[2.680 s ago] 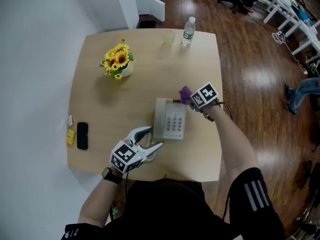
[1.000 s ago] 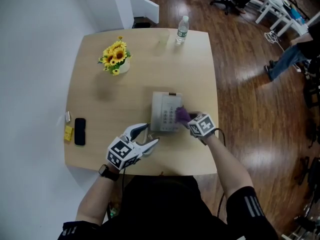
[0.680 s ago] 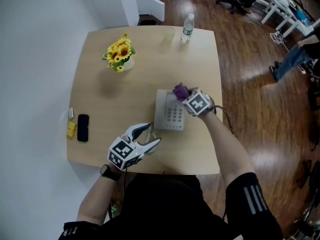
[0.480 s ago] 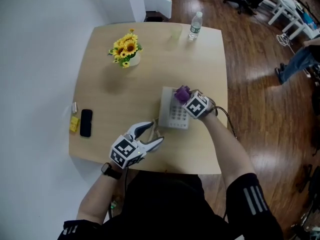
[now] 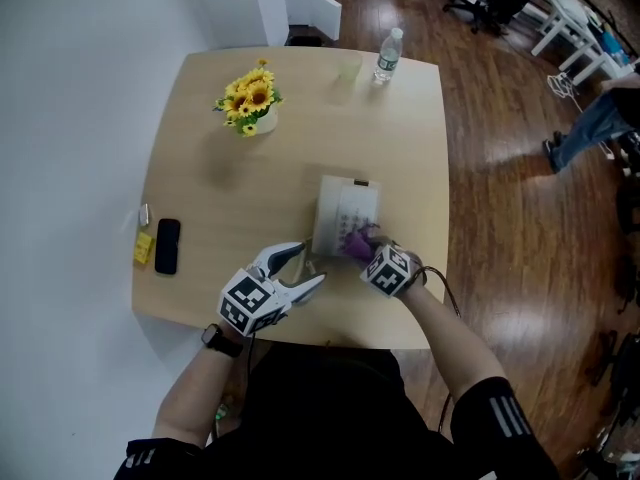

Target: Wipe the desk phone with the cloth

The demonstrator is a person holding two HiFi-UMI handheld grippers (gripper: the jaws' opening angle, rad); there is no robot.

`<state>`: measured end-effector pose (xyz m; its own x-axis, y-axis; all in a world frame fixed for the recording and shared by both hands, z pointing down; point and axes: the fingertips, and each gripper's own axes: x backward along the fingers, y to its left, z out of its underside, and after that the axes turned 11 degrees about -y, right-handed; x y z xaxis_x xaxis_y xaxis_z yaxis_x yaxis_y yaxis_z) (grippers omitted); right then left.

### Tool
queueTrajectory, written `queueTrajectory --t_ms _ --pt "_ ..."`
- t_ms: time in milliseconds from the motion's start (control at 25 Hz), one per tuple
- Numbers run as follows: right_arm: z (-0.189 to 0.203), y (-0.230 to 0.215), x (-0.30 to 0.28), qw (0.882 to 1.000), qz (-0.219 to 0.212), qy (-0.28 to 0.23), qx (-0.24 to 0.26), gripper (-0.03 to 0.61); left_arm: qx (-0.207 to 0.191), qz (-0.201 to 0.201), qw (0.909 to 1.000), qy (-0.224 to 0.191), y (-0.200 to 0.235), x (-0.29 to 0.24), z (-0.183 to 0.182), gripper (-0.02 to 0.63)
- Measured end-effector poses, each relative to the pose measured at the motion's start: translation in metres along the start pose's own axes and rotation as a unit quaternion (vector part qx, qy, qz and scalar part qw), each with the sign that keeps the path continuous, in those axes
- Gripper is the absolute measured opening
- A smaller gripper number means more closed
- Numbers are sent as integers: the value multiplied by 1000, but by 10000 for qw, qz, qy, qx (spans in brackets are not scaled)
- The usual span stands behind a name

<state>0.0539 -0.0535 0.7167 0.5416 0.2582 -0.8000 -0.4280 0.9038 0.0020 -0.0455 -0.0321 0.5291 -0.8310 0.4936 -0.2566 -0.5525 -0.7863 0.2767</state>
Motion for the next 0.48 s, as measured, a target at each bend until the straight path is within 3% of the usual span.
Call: queueTrajectory --t_ms 240,480 --pt "-4 18 3 9995 -281 -63 -115 156 -12 36 10000 -17 -1 0 0 276" --pt "-79 -78 4 9952 533 -691 -436 158 14 -70 10000 -19 1 7 2 276"
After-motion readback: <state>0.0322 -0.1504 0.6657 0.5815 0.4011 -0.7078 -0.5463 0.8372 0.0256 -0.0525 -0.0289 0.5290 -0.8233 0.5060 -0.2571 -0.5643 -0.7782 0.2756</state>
